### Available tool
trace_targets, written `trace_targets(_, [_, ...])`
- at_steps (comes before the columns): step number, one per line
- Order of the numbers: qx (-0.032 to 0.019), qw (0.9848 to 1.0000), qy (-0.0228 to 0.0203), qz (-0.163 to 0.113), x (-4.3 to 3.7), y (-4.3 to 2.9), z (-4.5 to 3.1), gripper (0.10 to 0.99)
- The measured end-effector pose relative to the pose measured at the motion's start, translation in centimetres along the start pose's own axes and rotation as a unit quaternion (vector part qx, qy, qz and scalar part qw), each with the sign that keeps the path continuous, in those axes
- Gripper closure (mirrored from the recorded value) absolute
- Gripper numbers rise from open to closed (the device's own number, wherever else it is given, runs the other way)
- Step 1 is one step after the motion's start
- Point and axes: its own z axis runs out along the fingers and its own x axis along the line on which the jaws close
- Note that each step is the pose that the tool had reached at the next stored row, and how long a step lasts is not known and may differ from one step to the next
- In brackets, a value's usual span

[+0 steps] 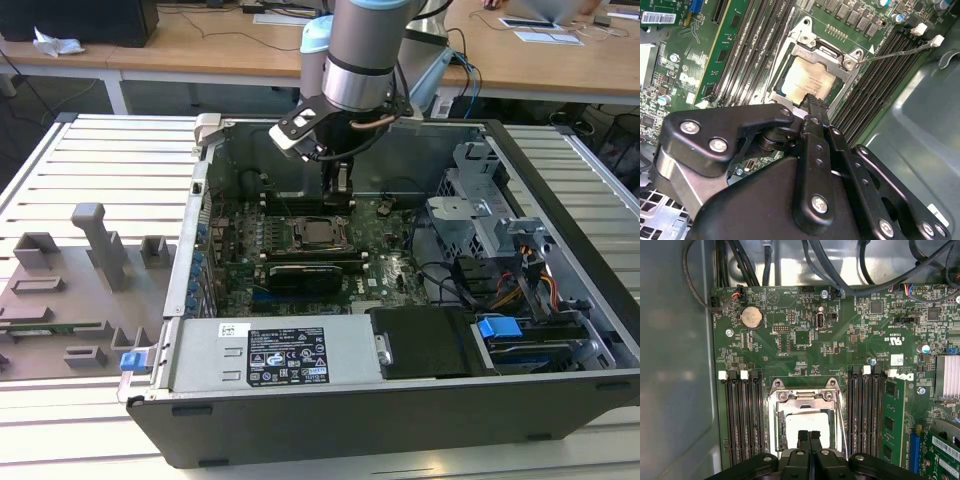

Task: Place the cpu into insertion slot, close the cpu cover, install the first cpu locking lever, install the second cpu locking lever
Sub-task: 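Close the cpu cover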

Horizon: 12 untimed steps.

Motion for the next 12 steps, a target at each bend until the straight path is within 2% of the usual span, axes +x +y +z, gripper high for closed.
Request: trace_targets(12, [0.0000, 1.0000, 0.0000, 0.000, -0.01, -0.70, 0.08, 0.980])
